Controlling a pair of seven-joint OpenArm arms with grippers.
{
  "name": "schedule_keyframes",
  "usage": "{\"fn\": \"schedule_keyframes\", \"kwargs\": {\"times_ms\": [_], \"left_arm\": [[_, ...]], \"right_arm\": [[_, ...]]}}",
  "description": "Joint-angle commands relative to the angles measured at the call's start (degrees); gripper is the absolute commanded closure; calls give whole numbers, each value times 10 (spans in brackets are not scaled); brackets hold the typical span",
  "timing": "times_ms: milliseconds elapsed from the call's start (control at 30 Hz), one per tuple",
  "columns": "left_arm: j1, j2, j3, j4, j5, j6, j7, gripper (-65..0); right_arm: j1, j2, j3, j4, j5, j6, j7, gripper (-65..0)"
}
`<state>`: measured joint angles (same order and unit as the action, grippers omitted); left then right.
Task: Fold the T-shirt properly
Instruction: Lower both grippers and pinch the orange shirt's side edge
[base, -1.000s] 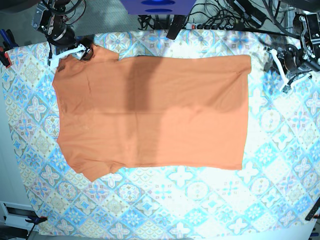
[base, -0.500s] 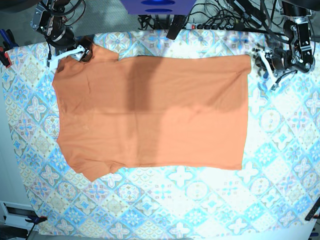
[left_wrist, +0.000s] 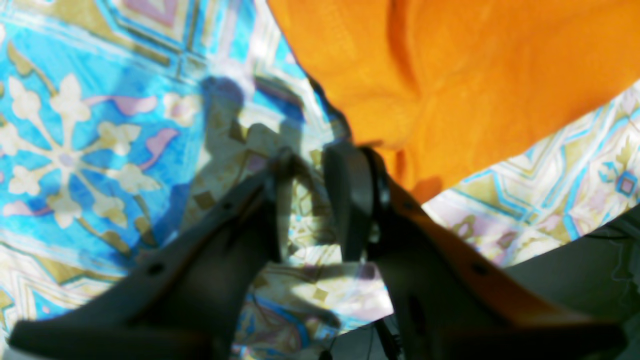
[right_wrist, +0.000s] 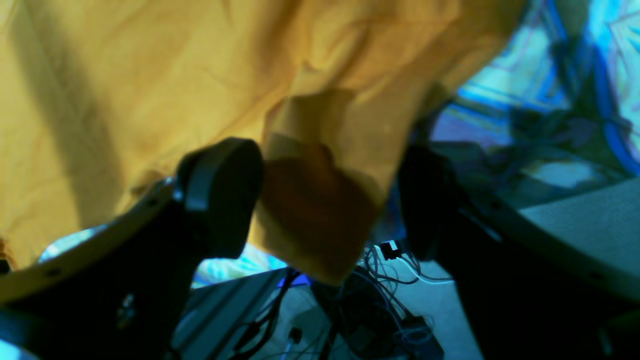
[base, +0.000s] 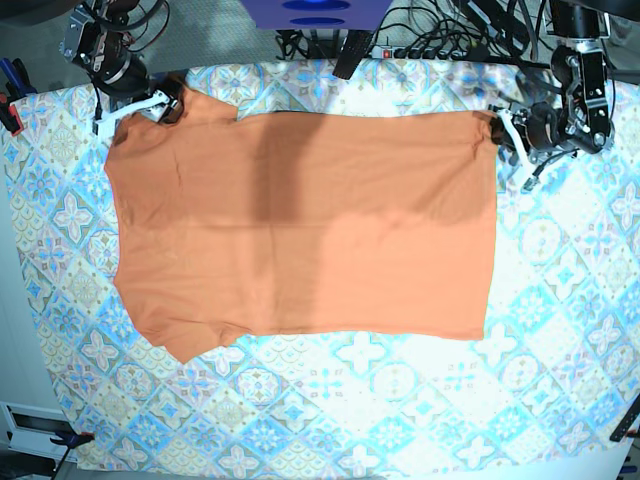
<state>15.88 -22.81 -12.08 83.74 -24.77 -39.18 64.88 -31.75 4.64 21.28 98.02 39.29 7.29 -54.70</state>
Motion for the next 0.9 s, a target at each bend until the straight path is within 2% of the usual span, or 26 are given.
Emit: {"fn": "schedule_keyframes", "kwargs": {"times_ms": [0,133,433,733,800,867], "left_arm": [[2,6,23,0,-13,-8,6,-162],[2,11,41,-19,-14,-8,7,-162],[-28,27,62,-147,-9,-8,-14,-154],[-28,31,134,-160,-9,-8,-16,-142],[-28,39,140,-160,-9,-8,-16,-115],[-28,42,140,-160,-9,-8,-16,-97]], "right_arm": [[-3,5,2,8,5,2,5,-436],[-3,5,2,8,5,2,4,-436],[-2,5,7,8,5,2,-16,-436],[-2,5,2,8,5,2,-16,-435],[-2,5,2,8,5,2,-16,-416],[-2,5,2,8,5,2,-16,-365]]}}
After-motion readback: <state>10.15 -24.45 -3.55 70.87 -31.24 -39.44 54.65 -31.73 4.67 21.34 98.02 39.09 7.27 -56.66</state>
